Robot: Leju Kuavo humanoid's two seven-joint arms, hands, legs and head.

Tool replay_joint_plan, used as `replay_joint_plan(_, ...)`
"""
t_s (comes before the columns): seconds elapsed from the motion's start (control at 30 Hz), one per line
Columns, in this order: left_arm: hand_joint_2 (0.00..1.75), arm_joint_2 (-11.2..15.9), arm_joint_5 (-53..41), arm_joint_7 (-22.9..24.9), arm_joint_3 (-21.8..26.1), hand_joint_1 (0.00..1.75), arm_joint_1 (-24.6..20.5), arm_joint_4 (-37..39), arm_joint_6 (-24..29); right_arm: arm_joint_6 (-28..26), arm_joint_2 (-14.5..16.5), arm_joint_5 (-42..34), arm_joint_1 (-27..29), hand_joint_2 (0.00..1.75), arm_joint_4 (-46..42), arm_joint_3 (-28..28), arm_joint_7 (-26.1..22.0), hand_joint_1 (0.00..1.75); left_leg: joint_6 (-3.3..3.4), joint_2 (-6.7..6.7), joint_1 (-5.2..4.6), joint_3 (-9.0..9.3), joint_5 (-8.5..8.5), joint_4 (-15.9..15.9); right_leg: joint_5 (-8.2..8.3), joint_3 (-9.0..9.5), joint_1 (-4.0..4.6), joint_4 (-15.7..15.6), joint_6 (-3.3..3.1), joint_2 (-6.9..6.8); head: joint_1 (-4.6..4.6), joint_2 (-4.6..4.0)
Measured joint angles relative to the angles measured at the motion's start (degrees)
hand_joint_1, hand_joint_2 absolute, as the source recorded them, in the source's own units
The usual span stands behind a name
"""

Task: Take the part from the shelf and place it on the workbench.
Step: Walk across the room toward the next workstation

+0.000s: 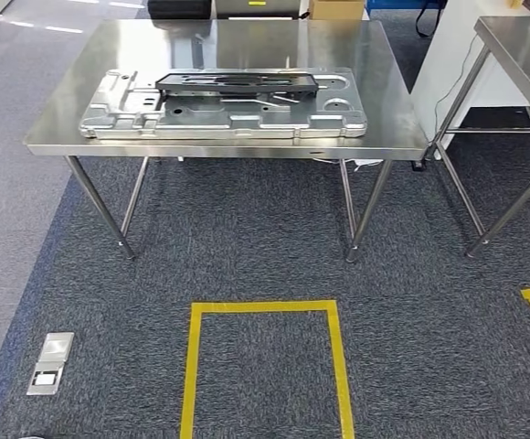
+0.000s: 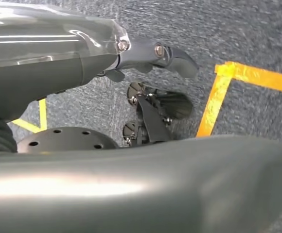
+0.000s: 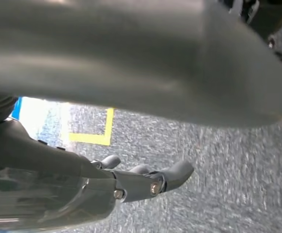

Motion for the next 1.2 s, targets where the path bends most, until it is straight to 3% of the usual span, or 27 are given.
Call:
replay_joint_plan(0.07, 1.75, -0.11, 0.45, 0.03, 0.18, 0.00, 0.05, 0.00, -0.16, 0.79, -0.05, 0.07, 0.09, 1.75, 0.00, -0.06, -1.43, 0.00, 0.33, 0.19, 0.17, -0.17, 0.18, -0.31, -3.50, -2.67, -0.05, 5.81, 0.29, 0.21, 0.04, 0.00)
replay_joint_plan(0.13, 1.75, -0.22, 0.96, 0.05, -0.02, 0.00, 0.18, -0.01, -0.33, 1.40, -0.12, -0.21, 0.44, 1.75, 0.01, -0.05, -2.16, 0.00, 0.36, 0.35, 0.16, -0.33, 0.19, -0.21, -6.06, -5.80, -0.17, 12.78, 0.61, 0.27, 0.04, 0.00)
replay_joint_plan(0.17, 1.75, -0.25, 1.40, 0.09, -0.48, 0.00, 0.20, -0.06, -0.36, 1.56, -0.16, -0.56, 0.78, 1.75, 0.03, 0.09, -2.26, 0.00, 0.36, 0.40, 0.18, -0.33, 0.17, -0.13, -5.86, -6.37, -0.23, 14.15, 0.79, 0.26, 0.04, 0.00)
replay_joint_plan(0.2, 1.75, -0.24, 2.07, 0.16, -1.17, 0.00, 0.17, -0.21, -0.33, 1.65, -0.21, -1.08, 1.21, 1.75, 0.05, 0.38, -2.26, 0.00, 0.31, 0.38, 0.23, -0.31, 0.11, 0.00, -4.50, -5.92, -0.32, 13.21, 0.97, 0.25, 0.04, 0.00)
replay_joint_plan(0.3, 1.75, -0.13, 4.91, 0.71, -4.26, 0.00, 0.08, -1.27, 0.11, 1.68, -0.42, -3.33, 2.44, 1.75, 0.33, 1.97, -2.25, 0.00, -0.42, 0.28, 0.20, -0.58, -0.45, 0.94, 1.01, -1.56, -0.63, 2.94, 1.24, 0.26, 0.05, 0.00)
replay_joint_plan(0.37, 1.75, 0.10, 6.97, 1.20, -6.53, 0.00, 0.12, -1.99, 0.52, 1.68, -0.46, -5.00, 3.04, 1.75, 0.57, 3.22, -2.24, 0.00, -1.05, 0.30, -0.09, -1.19, -0.71, 1.63, 1.49, -0.75, -0.62, 0.13, 0.75, 0.34, 0.01, 0.00)
replay_joint_plan(0.4, 1.75, 0.21, 8.05, 1.45, -7.77, 0.00, 0.20, -2.27, 0.70, 1.67, -0.48, -5.87, 3.36, 1.31, 0.61, 3.93, -2.22, 0.00, -1.25, 0.31, -0.17, -1.38, -0.72, 1.84, 1.39, -0.91, -0.54, 0.03, 0.40, 0.36, -0.01, 0.00)
replay_joint_plan(0.5, 0.44, 0.56, 11.20, 2.17, -11.71, 0.00, 0.82, -2.86, 1.32, 1.63, -0.55, -8.43, 4.15, 0.00, 0.46, 6.16, -2.13, 0.00, -1.95, 0.20, 0.09, -1.89, -2.13, 3.22, 1.52, -1.11, -0.71, 0.07, -0.54, 0.21, -0.03, 0.00)
replay_joint_plan(0.53, 0.00, 0.63, 12.21, 2.43, -13.05, 0.00, 1.13, -2.94, 1.51, 1.59, -0.58, -9.22, 4.20, 0.00, 0.31, 6.92, -2.11, 0.00, -2.29, 0.15, 0.21, -2.71, -3.65, 5.26, 1.61, -1.20, -0.78, 0.03, -0.80, 0.14, -0.04, 0.00)
replay_joint_plan(0.6, 0.00, 0.68, 14.25, 2.96, -15.78, 0.00, 1.93, -2.95, 1.85, 1.51, -0.66, -10.89, 4.18, 0.00, -0.24, 8.50, -2.07, 0.00, -2.78, 0.12, 0.40, -5.67, -7.45, 12.28, 1.68, -1.40, -0.71, 0.04, -1.12, 0.04, -0.04, 0.00)
replay_joint_plan(0.63, 0.00, 0.72, 15.28, 3.21, -17.15, 0.00, 2.47, -2.95, 2.07, 1.50, -0.72, -11.70, 4.14, 0.00, -0.64, 9.30, -2.03, 0.00, -2.89, 0.12, 0.46, -7.08, -8.71, 15.62, 1.69, -1.45, -0.66, 0.04, -1.16, -0.02, -0.04, 0.00)
replay_joint_plan(0.67, 0.00, 0.75, 16.32, 3.47, -18.52, 0.00, 3.12, -2.94, 2.28, 1.48, -0.78, -12.57, 4.09, 0.00, -1.13, 10.11, -1.99, 0.00, -2.87, 0.12, 0.48, -7.77, -8.94, 17.40, 1.71, -1.44, -0.62, 0.05, -1.18, -0.05, -0.04, 0.00)
replay_joint_plan(0.7, 0.00, 0.81, 17.37, 3.74, -19.90, 0.00, 3.83, -2.93, 2.47, 1.45, -0.84, -13.42, 4.00, 0.00, -1.69, 10.92, -1.95, 0.00, -2.74, 0.11, 0.48, -7.46, -8.04, 16.97, 1.71, -1.38, -0.59, 0.05, -1.19, -0.06, -0.04, 0.00)
replay_joint_plan(0.73, 0.00, 0.87, 18.41, 3.99, -21.28, 0.00, 4.55, -2.93, 2.68, 1.41, -0.87, -14.25, 3.85, 0.00, -2.33, 11.74, -1.94, 0.00, -2.50, 0.10, 0.46, -6.15, -6.19, 14.33, 1.70, -1.28, -0.56, 0.05, -1.18, -0.03, -0.04, 0.00)
replay_joint_plan(0.8, 0.00, 1.09, 20.34, 4.45, -23.94, 0.00, 5.77, -2.92, 3.02, 1.26, -0.90, -15.82, 3.48, 0.00, -3.48, 13.31, -1.89, 0.00, -1.80, 0.04, 0.32, -2.61, -2.41, 6.69, 1.68, -1.19, -0.44, 0.08, -1.07, 0.03, -0.04, 0.00)
replay_joint_plan(0.83, 0.00, 1.19, 21.28, 4.65, -25.28, 0.00, 6.22, -2.92, 3.20, 1.16, -0.92, -16.57, 3.30, 0.00, -3.98, 14.10, -1.84, 0.00, -1.51, 0.01, 0.19, -1.43, -1.46, 3.93, 1.71, -1.28, -0.37, 0.11, -0.90, 0.03, -0.04, 0.00)
replay_joint_plan(0.93, 0.00, 1.53, 24.35, 5.37, -29.51, 0.00, 7.43, -2.92, 3.81, 0.91, -1.01, -19.02, 3.06, 0.00, -5.18, 16.60, -1.63, 0.00, -1.01, -0.03, -0.10, -0.96, -1.27, 2.01, 2.02, -1.57, -0.35, -0.01, 0.01, -0.10, -0.02, 0.00)
replay_joint_plan(1.0, 0.00, 1.81, 26.46, 5.84, -32.44, 0.00, 8.05, -2.95, 4.26, 0.81, -1.17, -20.71, 3.27, 0.00, -5.65, 18.33, -1.50, 0.00, -0.44, 0.12, 0.08, -1.02, -0.85, 1.62, 1.19, -1.75, -0.40, 0.70, 0.55, 0.02, 0.00, 0.00)
replay_joint_plan(1.07, 0.00, 2.12, 28.50, 6.27, -35.34, 0.00, 8.18, -3.17, 4.67, 0.75, -1.31, -22.36, 3.90, 0.00, -5.81, 20.04, -1.31, 0.00, 0.15, 0.31, 0.25, -1.17, -0.50, 1.34, -2.18, -3.61, -0.39, 5.37, 0.82, 0.24, 0.02, 0.00)
replay_joint_plan(1.13, 0.00, 2.40, 30.41, 6.68, -38.06, 0.00, 8.10, -3.75, 4.98, 0.71, -1.34, -23.91, 5.02, 0.00, -5.74, 21.61, -1.09, 0.00, 0.36, 0.40, 0.14, -1.34, -0.43, 1.36, -5.86, -6.70, -0.36, 12.85, 0.96, 0.33, 0.02, 0.00)
replay_joint_plan(1.17, 0.00, 2.50, 31.31, 6.90, -39.36, 0.00, 8.02, -4.18, 5.18, 0.68, -1.37, -24.61, 5.68, 0.00, -5.65, 22.32, -1.00, 0.00, 0.39, 0.44, 0.09, -1.35, -0.42, 1.37, -6.48, -7.59, -0.35, 15.25, 1.03, 0.34, 0.02, 0.00)
replay_joint_plan(1.2, 0.00, 2.61, 32.17, 7.14, -40.60, 0.00, 7.87, -4.69, 5.33, 0.65, -1.40, -25.31, 6.36, 0.00, -5.45, 23.03, -0.94, 0.00, 0.39, 0.47, 0.08, -1.31, -0.42, 1.38, -5.97, -7.53, -0.35, 15.62, 1.08, 0.35, 0.02, 0.00)
